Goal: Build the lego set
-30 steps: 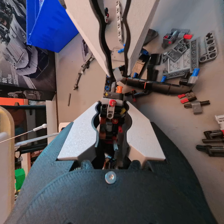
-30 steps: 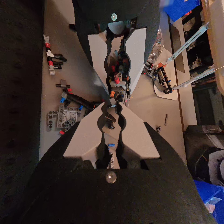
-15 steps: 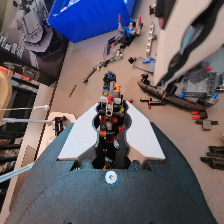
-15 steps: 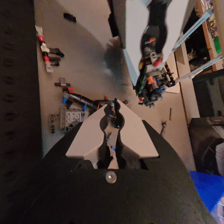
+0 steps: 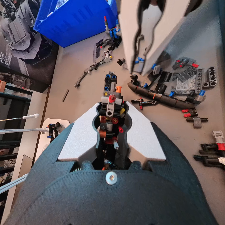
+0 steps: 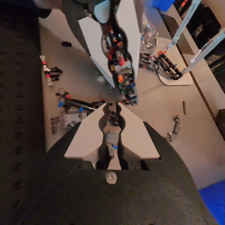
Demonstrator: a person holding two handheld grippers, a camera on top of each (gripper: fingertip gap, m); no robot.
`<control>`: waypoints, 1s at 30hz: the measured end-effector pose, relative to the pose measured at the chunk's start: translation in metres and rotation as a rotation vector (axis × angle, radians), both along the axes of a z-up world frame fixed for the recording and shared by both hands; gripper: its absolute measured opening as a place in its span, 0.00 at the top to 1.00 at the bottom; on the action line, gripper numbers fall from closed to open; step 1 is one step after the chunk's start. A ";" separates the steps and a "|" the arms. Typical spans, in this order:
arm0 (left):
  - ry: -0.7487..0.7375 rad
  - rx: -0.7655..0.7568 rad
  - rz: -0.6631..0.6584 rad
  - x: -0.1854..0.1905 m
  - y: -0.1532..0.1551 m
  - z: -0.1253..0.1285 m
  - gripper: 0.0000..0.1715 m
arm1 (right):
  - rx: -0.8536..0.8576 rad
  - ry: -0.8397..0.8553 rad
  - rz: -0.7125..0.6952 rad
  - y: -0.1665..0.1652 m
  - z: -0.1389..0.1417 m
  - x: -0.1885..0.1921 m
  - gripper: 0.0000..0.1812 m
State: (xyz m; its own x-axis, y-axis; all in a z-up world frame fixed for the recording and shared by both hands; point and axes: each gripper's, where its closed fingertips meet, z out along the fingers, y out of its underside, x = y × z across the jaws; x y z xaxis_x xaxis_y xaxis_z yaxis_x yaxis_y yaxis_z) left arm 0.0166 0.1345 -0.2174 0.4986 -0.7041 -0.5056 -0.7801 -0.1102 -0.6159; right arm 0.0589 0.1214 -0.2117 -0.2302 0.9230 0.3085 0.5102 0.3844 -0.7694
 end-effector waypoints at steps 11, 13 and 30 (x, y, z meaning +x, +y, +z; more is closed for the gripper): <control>-0.348 -0.023 -0.090 0.008 -0.014 0.048 0.80 | -0.165 0.108 -0.060 0.015 0.022 -0.017 0.86; -0.368 -0.032 -0.102 0.009 -0.016 0.049 0.80 | -0.174 0.109 -0.062 0.015 0.022 -0.016 0.92; -0.510 -0.066 -0.121 0.010 -0.021 0.066 0.81 | -0.291 0.158 -0.001 0.004 0.037 -0.009 0.93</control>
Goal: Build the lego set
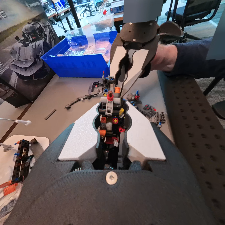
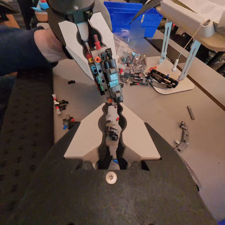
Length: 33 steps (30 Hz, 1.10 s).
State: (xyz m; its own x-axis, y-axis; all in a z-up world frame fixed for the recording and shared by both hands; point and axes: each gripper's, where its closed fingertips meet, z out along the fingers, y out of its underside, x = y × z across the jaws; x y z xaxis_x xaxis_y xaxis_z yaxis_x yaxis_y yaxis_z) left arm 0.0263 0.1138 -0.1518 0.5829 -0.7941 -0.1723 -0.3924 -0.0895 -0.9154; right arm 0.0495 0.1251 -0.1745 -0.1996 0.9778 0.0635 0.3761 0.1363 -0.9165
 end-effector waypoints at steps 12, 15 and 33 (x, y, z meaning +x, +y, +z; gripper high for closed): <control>-0.018 -0.004 -0.188 0.008 -0.030 0.006 0.81 | -0.232 0.036 0.250 -0.029 0.014 0.015 0.93; -0.019 -0.024 -0.296 0.015 -0.048 0.004 0.81 | -0.265 -0.009 0.391 -0.049 0.011 0.025 0.93; 0.160 -0.033 -0.283 0.013 -0.047 -0.024 0.81 | -0.157 -0.271 0.618 -0.078 -0.037 0.057 0.93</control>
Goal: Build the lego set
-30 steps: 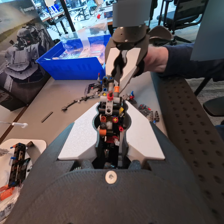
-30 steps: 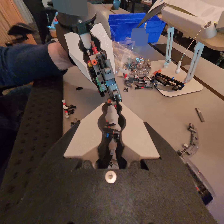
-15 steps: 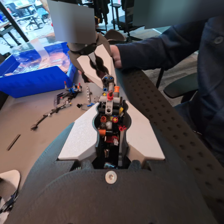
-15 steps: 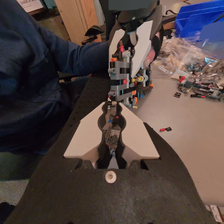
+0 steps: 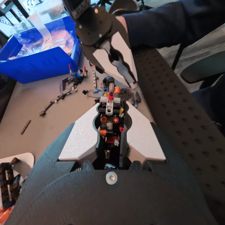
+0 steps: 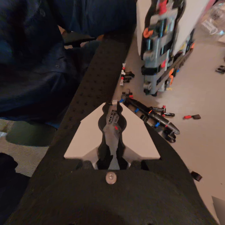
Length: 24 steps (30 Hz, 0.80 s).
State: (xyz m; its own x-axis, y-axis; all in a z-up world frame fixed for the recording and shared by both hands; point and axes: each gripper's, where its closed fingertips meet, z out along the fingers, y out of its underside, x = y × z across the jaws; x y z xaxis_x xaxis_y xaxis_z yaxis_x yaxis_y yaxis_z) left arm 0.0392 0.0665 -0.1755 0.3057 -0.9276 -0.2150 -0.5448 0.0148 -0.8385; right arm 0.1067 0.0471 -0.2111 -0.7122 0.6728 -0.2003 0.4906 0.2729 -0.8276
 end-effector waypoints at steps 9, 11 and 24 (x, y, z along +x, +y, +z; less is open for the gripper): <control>0.040 0.066 0.118 -0.010 0.021 -0.005 0.81 | 0.169 -0.068 -0.260 0.045 -0.028 -0.020 0.82; 0.070 0.076 0.125 -0.010 0.023 -0.009 0.81 | 0.178 -0.003 -0.296 0.047 -0.015 -0.026 0.83; 0.084 0.074 0.185 -0.005 0.034 -0.012 0.80 | 0.324 0.265 -0.514 0.065 0.027 -0.066 0.92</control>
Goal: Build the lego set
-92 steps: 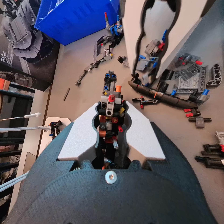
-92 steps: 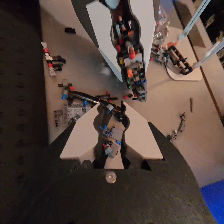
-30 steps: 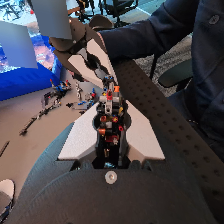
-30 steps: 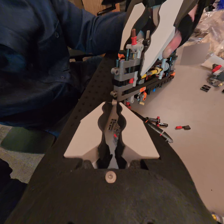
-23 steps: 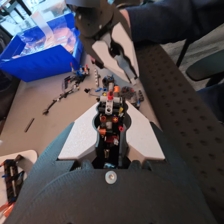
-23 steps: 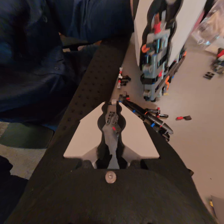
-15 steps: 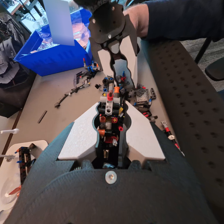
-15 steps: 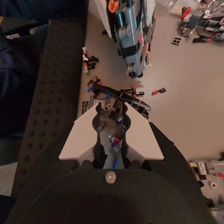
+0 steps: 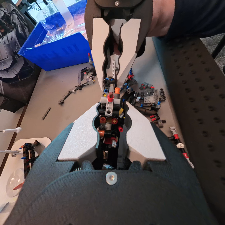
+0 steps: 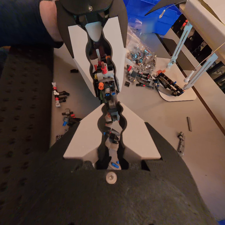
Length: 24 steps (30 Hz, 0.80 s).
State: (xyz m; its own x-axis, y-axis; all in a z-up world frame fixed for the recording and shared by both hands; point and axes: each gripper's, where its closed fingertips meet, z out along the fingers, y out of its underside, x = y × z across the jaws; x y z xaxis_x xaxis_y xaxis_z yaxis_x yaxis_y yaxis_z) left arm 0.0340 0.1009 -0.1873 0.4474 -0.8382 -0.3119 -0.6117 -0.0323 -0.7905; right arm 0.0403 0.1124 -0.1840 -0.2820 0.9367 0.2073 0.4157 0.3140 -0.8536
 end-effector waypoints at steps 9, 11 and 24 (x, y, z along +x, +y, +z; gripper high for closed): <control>-0.029 0.006 0.081 -0.010 0.007 0.014 0.80 | -0.062 0.079 -0.087 0.015 0.014 -0.005 0.92; -0.065 -0.002 0.102 -0.014 0.009 0.017 0.81 | -0.026 0.113 -0.126 0.019 0.020 -0.009 0.92; -0.295 -0.092 0.216 -0.044 0.020 0.040 0.73 | -0.082 0.164 -0.262 0.035 0.035 -0.028 0.93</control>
